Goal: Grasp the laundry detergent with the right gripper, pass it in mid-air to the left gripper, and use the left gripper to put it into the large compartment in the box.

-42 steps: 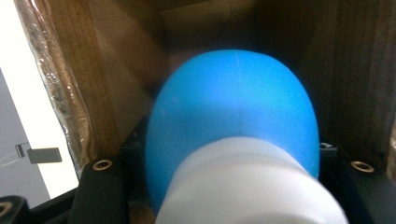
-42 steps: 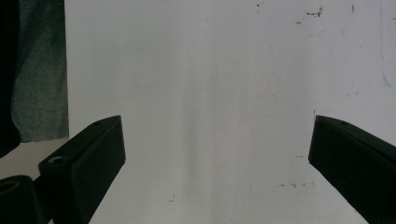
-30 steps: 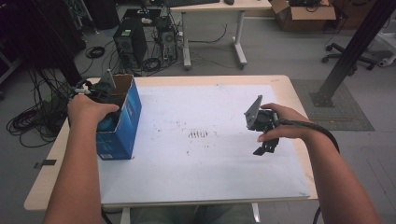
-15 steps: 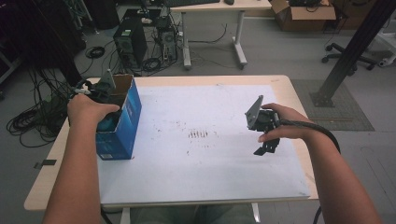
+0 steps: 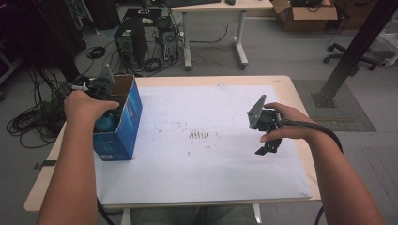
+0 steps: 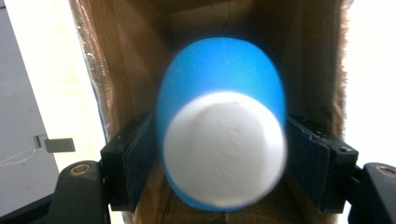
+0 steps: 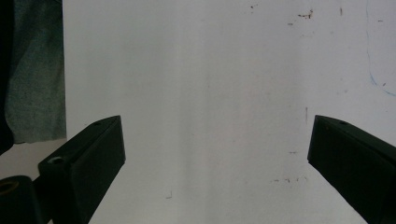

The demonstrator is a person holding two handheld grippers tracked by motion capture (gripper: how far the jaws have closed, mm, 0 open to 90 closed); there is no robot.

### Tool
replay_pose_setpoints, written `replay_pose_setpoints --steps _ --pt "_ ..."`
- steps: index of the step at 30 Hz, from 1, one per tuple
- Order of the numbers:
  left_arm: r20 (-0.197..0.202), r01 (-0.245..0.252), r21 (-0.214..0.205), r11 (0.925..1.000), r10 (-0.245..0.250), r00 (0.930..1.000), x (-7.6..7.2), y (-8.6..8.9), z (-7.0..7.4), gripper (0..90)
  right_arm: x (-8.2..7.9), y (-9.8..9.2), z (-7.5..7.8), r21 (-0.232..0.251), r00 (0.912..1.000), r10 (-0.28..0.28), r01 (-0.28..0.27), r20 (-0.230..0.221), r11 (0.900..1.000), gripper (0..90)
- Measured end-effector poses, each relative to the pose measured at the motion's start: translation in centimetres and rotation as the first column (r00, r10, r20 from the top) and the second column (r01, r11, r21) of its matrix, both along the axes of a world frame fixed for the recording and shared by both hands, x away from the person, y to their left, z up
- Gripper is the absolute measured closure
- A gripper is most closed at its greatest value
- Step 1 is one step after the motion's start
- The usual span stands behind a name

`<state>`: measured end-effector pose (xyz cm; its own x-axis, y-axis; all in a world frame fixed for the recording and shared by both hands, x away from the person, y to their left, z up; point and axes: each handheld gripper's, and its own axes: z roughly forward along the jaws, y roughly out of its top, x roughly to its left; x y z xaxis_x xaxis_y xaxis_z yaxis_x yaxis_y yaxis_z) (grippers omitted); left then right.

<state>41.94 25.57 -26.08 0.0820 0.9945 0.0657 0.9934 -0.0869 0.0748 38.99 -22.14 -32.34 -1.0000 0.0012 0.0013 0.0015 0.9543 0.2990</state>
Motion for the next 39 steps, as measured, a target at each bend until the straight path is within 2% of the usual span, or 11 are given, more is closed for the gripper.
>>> replay_pose_setpoints --steps 14,25,33,35,39 --pt "0.041 -0.002 0.014 0.9999 0.002 0.9992 -0.4 0.2 2.1 20.9 -0.1 0.4 0.1 -0.001 1.0 0.008 -0.008 0.002 1.0 3.7" --pt "0.074 0.025 0.024 0.9994 -0.027 0.9969 -0.6 0.1 3.4 15.2 -0.1 0.5 0.2 -0.004 1.0 0.008 -0.008 0.005 1.0 3.7" --pt "0.097 0.033 0.012 0.9994 -0.033 0.9947 -0.7 -0.1 4.4 10.1 -0.2 0.4 0.2 -0.004 1.0 0.004 -0.004 0.005 1.0 3.7" --pt "0.095 0.049 0.005 0.9988 -0.049 0.9943 -0.7 -0.2 4.5 4.9 -0.2 0.4 0.2 -0.004 1.0 0.005 -0.004 0.006 1.0 3.6" --pt "0.097 0.069 -0.011 0.9976 -0.067 0.993 -0.7 -0.3 4.8 4.2 -0.3 0.3 0.2 -0.003 1.0 -0.001 0.001 0.003 1.0 3.7"
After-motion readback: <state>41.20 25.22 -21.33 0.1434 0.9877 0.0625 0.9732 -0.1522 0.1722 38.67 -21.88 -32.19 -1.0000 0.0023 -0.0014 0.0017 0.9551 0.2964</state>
